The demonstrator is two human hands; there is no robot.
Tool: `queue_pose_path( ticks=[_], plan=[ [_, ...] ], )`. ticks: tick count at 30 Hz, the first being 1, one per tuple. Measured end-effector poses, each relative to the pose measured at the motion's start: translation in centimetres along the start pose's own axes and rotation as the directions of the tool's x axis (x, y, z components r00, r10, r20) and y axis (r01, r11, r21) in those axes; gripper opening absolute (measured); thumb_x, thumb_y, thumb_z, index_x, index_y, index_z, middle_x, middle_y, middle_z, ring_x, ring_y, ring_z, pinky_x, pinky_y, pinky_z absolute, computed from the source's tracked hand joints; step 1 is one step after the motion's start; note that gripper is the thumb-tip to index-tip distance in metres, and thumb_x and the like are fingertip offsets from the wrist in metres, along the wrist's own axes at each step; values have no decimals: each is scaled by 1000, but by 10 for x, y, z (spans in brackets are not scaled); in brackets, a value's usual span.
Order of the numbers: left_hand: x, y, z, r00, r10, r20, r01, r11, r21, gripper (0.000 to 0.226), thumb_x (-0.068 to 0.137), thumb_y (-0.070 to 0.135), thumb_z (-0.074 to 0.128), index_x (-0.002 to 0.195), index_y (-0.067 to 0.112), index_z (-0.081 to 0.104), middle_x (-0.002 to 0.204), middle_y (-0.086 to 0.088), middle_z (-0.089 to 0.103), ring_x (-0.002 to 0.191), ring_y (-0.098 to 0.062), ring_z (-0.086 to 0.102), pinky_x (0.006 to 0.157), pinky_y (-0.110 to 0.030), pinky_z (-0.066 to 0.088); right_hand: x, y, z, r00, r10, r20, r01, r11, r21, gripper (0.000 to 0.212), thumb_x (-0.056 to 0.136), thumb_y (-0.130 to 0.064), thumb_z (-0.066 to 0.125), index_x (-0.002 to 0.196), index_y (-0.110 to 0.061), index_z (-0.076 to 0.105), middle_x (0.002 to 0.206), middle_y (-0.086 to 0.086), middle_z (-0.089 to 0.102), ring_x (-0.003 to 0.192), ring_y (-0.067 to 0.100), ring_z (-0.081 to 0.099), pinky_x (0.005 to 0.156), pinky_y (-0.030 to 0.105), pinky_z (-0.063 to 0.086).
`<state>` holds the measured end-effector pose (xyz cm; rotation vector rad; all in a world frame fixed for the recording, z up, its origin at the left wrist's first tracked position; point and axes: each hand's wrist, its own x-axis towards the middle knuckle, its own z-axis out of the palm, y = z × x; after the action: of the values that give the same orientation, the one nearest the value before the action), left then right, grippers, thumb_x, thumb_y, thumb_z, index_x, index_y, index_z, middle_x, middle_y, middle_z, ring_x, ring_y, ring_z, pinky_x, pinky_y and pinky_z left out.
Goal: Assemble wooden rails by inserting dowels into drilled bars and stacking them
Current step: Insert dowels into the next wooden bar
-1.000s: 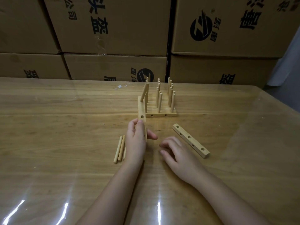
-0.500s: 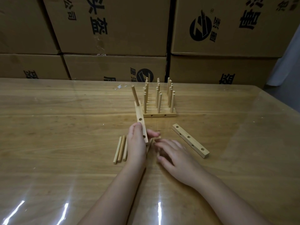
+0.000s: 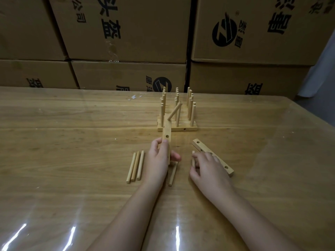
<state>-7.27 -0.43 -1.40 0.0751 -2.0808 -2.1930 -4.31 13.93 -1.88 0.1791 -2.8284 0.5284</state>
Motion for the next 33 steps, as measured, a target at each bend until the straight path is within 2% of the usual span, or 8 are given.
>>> queue_pose_path(
  ticks=[3, 6, 12, 19, 24, 27, 30, 33],
  plan=[
    [-1, 1, 3, 1000, 1, 16, -1, 1000, 4, 15, 100, 33, 40, 106, 25, 52, 63, -5, 69, 74, -22, 70, 84, -48, 53, 1, -1, 0, 999, 45, -7, -44, 999, 10, 48, 90, -33, 48, 137, -22, 40, 124, -5, 51, 114, 14, 45, 94, 26, 39],
    [-4, 2, 5, 999, 6, 31, -7, 999, 33, 20, 100, 30, 41, 112, 18, 52, 61, -3, 67, 66, -13, 67, 73, -30, 50, 0, -5, 0, 998, 61, 11, -61, 998, -7, 50, 89, -41, 50, 135, -23, 40, 124, -3, 48, 113, 14, 46, 91, 27, 42],
    [-7, 4, 8, 999, -3, 44, -3, 990, 139, 22, 100, 32, 41, 116, 20, 50, 64, -2, 70, 64, -7, 65, 63, -19, 45, 0, -4, -2, 995, 95, 37, -94, 994, -47, 35, 90, -25, 46, 123, -18, 53, 116, 3, 49, 105, 19, 50, 82, 29, 45],
    [-7, 2, 7, 998, 16, 58, -27, 981, 191, 23, 100, 35, 41, 117, 22, 50, 66, 0, 71, 66, -8, 67, 66, -23, 43, 8, 3, -8, 975, 216, -51, -150, 810, 567, 11, 87, -18, 57, 93, -27, 56, 97, -6, 54, 77, 1, 52, 62, 8, 38],
    [-8, 3, 7, 996, 30, 78, -44, 982, 184, 21, 101, 34, 39, 116, 24, 51, 69, -4, 72, 66, -10, 68, 62, -15, 45, 8, 2, -9, 985, 170, -20, -113, 735, 669, 10, 90, -17, 55, 95, -26, 59, 95, -5, 63, 82, 9, 58, 64, 8, 41],
    [-8, 5, 7, 995, 28, 97, -45, 983, 180, 25, 101, 32, 38, 119, 22, 51, 69, -6, 72, 68, -13, 68, 72, -26, 49, 6, 0, -9, 989, 146, -16, -95, 721, 686, 12, 91, -17, 56, 93, -28, 60, 94, -5, 63, 82, 9, 57, 64, 7, 41],
    [-9, 6, 8, 994, 32, 100, -49, 984, 172, 25, 101, 31, 37, 118, 20, 52, 69, -8, 71, 70, -15, 68, 77, -32, 51, 7, 0, -10, 977, 213, 14, -139, 582, 801, 13, 90, -21, 59, 101, -26, 63, 99, -6, 60, 84, 5, 57, 69, 5, 42],
    [-10, 7, 8, 995, 26, 99, -42, 985, 168, 22, 102, 31, 38, 114, 21, 53, 69, -9, 71, 70, -15, 68, 72, -23, 47, 9, 1, -15, 966, 244, 87, -153, 267, 951, 11, 88, -15, 61, 98, -20, 65, 79, -7, 66, 72, 5, 59, 64, 15, 48]
  ],
)
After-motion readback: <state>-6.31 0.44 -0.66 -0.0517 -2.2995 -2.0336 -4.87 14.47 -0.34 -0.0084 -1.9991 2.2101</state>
